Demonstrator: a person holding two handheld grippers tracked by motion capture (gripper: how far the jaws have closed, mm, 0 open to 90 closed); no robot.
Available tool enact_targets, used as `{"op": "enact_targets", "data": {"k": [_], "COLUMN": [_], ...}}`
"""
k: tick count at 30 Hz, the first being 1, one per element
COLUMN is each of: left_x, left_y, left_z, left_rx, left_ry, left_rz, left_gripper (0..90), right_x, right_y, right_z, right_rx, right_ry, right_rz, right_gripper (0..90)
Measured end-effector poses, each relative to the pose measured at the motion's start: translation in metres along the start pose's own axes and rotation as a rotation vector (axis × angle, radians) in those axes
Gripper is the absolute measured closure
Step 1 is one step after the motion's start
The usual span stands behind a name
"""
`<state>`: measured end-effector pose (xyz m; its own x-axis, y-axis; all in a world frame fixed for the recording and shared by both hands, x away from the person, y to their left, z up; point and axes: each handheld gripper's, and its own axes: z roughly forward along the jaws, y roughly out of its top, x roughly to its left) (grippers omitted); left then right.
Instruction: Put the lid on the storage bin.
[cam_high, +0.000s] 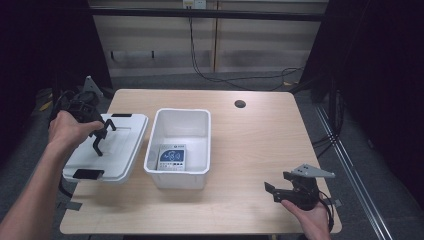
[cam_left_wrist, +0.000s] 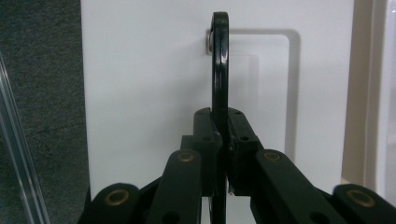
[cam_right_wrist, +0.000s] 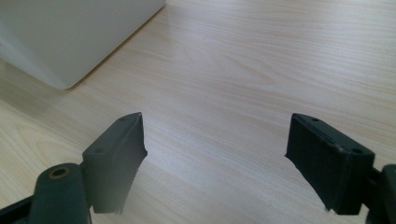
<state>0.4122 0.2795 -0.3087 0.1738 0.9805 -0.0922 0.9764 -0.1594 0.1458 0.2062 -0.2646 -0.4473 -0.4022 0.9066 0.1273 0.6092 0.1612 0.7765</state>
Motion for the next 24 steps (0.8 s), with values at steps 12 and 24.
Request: {"op": "enact_targets", "data": {"k": [12,24], "left_x": [-0.009,-0.027], "left_y": [0.000,0.003], "left_z": [-0.020,-0.039], "left_rx": [-0.027,-0.046], "left_ry": [-0.004,-0.009], "left_rz": [0.013,0.039], "left_gripper": [84.6,84.8], "right_x": [0.000,0.000], "right_y": [0.000,0.000], "right_z": [0.000,0.001], "right_rx": [0.001,0.005], "right_ry": [0.003,0.008], "right_rz": [0.001,-0.001], "right_gripper": [18.7,18.8]}}
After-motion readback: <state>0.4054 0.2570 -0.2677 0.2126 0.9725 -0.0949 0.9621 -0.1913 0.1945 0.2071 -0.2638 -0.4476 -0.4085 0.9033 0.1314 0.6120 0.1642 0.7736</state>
